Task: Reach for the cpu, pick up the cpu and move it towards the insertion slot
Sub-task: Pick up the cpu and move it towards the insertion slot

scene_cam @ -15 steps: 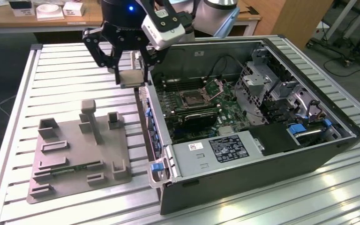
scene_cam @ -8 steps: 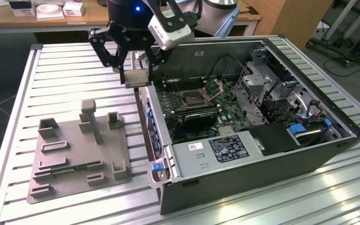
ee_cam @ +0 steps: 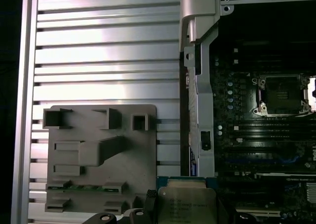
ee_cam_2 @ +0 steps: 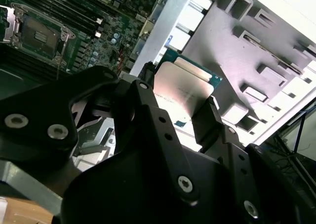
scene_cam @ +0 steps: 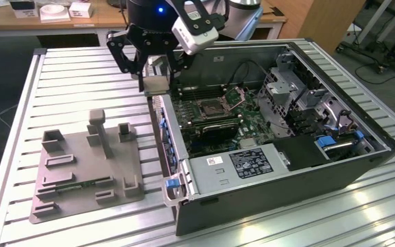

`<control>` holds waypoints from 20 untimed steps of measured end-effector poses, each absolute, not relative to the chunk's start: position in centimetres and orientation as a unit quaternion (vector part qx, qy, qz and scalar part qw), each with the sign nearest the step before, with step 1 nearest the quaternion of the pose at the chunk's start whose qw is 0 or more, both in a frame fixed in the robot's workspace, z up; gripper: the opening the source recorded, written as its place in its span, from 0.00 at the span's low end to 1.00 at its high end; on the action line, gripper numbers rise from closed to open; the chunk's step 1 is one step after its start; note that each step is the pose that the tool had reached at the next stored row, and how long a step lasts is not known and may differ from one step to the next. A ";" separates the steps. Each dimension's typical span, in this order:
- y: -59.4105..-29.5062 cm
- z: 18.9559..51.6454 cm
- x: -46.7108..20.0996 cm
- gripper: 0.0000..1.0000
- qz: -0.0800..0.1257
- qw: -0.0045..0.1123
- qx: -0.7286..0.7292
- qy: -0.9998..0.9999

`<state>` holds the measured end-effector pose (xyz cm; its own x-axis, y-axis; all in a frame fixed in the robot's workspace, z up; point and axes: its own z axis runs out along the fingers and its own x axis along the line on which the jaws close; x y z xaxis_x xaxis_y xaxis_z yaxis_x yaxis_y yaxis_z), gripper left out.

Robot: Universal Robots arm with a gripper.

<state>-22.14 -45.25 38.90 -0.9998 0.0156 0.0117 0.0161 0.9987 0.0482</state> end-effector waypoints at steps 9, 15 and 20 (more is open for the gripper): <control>-45.3 38.8 -20.7 0.55 -0.024 0.006 -0.008 -1.000; -45.3 38.7 -20.0 0.55 -0.024 0.006 -0.009 -1.000; -45.3 38.6 -19.5 0.55 -0.024 0.006 -0.009 -1.000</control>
<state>-19.49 -45.25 38.64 -0.9998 0.0176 0.0119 0.0181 0.9987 0.0481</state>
